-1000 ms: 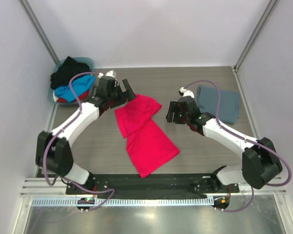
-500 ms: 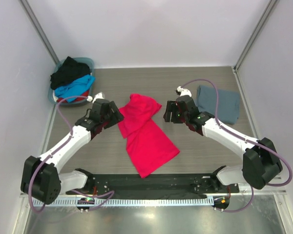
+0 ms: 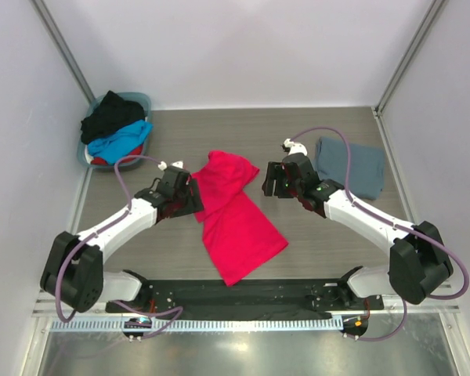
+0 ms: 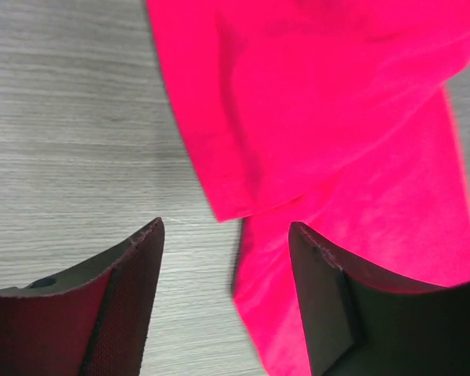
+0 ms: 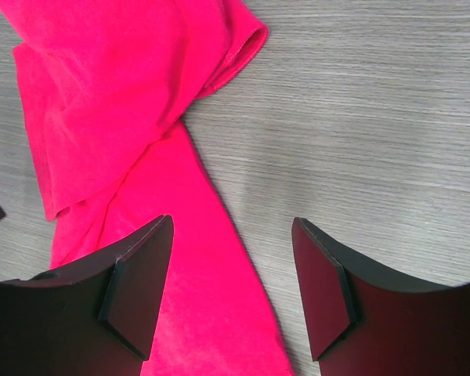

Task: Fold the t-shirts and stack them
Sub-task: Flatten the tshirt out

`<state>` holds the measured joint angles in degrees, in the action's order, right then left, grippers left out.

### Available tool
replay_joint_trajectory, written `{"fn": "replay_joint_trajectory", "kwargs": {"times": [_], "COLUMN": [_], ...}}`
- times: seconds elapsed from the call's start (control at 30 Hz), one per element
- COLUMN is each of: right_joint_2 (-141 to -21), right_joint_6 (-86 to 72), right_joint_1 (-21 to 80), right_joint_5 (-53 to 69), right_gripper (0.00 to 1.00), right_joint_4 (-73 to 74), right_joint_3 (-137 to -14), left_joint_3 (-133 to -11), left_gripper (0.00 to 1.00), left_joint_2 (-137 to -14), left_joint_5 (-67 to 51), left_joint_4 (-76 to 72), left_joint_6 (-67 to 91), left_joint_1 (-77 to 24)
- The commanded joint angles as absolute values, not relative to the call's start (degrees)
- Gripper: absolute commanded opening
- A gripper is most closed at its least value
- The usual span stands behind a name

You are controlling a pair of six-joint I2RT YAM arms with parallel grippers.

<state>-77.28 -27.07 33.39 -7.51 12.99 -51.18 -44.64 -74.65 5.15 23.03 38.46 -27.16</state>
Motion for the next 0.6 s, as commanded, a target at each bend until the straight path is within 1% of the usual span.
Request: {"fn": "replay_joint_trajectory", "kwargs": {"times": [0.0, 0.03, 0.07, 0.13, 0.27, 0.43, 0.57], "right_joint_2": [-77.2, -77.2, -77.2, -77.1, -76.8, -76.6, -76.8], "right_joint_6": [-26.5, -26.5, -26.5, -26.5, -26.5, -26.5, -26.5], "right_joint_1": [33.7, 33.7, 33.6, 33.7, 33.7, 33.7, 33.7], "right_joint_5": [-7.6, -7.6, -7.6, -7.5, -7.4, -7.3, -7.3], "right_gripper": [0.68, 0.68, 0.68, 0.68, 0.68, 0.68, 0.68], "right_joint_4": [12.4, 12.4, 12.5, 12.5, 12.4, 12.5, 12.4], "right_joint_3": [-53.3, -53.4, -53.4, -53.4, -53.3, -53.3, -53.3], "left_joint_3": [-45.5, -45.8, -46.1, -46.8, -48.1, -49.1, -51.0], "left_gripper": [0.61, 0.58, 0.5, 0.45, 0.43, 0.43, 0.34], "left_joint_2": [-77.0, -77.6, -78.1, -80.1, -83.1, -85.5, -89.5], "left_joint_5": [6.6, 7.2, 8.0, 7.7, 8.0, 10.2, 9.8], "left_joint_4": [24.2, 24.6, 25.2, 25.3, 26.5, 27.6, 27.7], "left_joint_6": [36.1, 36.1, 36.1, 35.9, 35.9, 36.1, 35.7], "left_joint_1": [-28.6, -29.5, -29.9, -30.7, -31.3, -31.3, -31.7]}}
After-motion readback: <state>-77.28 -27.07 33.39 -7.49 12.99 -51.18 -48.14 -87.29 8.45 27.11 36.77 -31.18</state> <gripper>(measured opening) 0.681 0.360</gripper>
